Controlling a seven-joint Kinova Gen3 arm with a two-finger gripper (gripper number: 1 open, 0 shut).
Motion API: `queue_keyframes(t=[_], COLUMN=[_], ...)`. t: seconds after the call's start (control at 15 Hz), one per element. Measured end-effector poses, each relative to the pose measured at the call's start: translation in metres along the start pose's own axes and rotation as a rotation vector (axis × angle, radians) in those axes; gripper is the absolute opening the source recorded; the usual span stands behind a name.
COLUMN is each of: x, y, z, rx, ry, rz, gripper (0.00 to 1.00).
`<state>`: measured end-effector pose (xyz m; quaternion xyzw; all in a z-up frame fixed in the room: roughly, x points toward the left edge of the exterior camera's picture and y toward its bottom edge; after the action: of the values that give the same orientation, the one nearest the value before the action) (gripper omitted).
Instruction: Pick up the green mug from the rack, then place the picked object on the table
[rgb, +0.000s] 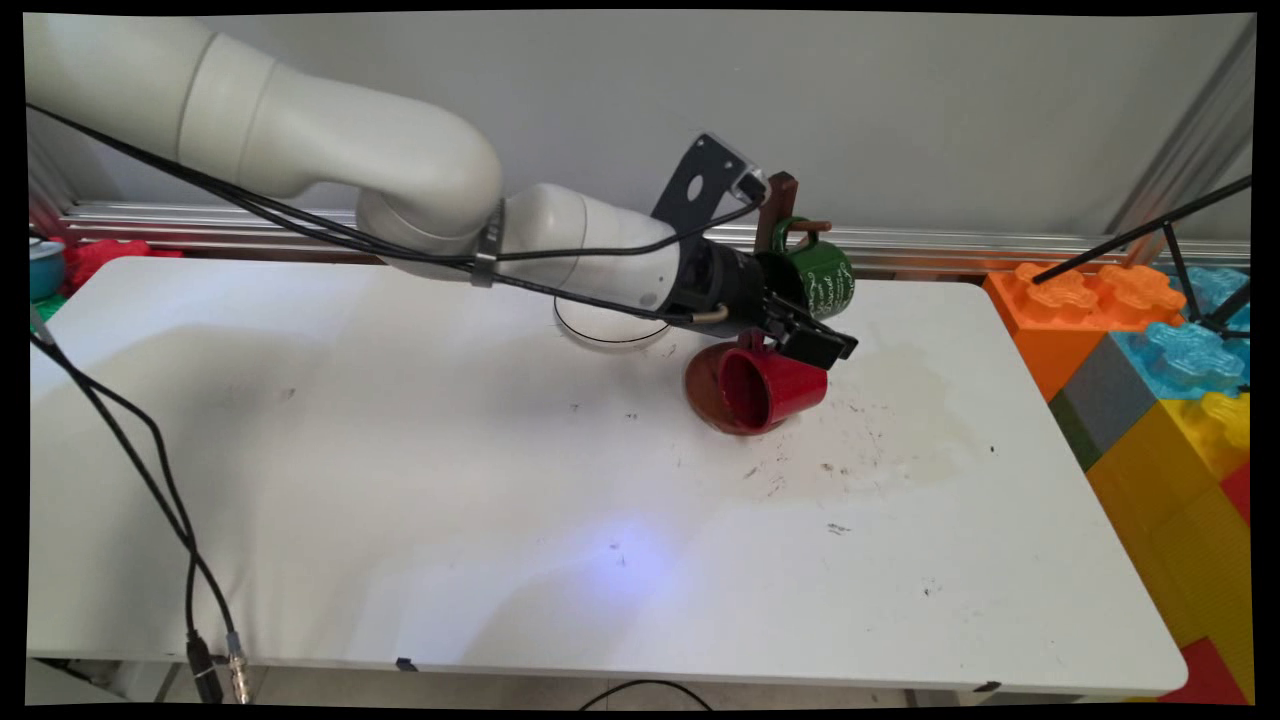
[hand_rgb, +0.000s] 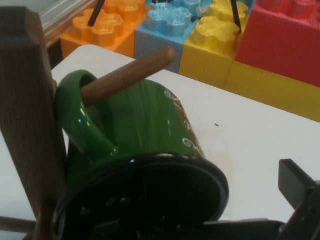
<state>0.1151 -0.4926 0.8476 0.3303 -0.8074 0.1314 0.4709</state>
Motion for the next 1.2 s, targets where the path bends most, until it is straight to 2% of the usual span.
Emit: queue_keyframes(t=[0.2,0.27,1.2], x=[-0.0021,-0.0025,0.0007], y=[0.0005,0.0009,0.0047], z=[0.0059,0.0078,0.0062], rx=[0.0,-0.001,-0.021], ry=[0.005,0.009,0.058], rz=[-0.003,-0.005,0.002], gripper=[1.0,0.0,0.0])
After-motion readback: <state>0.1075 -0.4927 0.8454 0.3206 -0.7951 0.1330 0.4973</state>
